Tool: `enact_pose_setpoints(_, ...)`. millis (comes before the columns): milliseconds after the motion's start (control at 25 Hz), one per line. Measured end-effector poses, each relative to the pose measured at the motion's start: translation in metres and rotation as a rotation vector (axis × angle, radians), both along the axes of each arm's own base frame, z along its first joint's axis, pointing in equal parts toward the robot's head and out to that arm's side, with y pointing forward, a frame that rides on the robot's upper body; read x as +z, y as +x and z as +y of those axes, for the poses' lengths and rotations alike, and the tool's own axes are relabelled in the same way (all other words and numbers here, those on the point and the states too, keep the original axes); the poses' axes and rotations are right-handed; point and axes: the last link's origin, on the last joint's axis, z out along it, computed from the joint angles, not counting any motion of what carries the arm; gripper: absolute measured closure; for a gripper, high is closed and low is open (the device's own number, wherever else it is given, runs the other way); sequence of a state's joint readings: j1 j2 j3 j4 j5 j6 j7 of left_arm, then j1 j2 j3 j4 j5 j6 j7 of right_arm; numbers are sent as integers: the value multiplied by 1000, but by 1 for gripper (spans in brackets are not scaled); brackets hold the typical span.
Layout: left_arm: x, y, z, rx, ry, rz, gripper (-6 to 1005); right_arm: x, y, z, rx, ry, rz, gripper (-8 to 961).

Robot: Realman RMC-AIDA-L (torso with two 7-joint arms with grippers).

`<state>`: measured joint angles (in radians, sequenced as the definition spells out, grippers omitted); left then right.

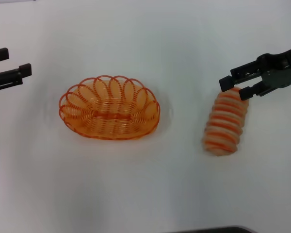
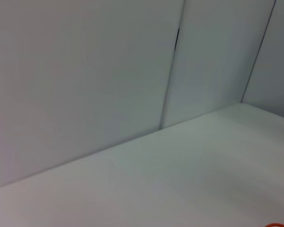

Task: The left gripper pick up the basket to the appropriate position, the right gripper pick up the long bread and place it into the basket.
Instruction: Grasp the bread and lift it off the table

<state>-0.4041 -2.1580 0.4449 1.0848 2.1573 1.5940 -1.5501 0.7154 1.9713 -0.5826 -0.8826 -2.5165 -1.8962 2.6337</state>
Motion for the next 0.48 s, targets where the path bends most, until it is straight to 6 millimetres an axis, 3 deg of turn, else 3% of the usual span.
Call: enact_pose_setpoints(480, 7, -1, -3, -90, 77, 29, 212, -10, -8, 10, -189, -74, -176, 12)
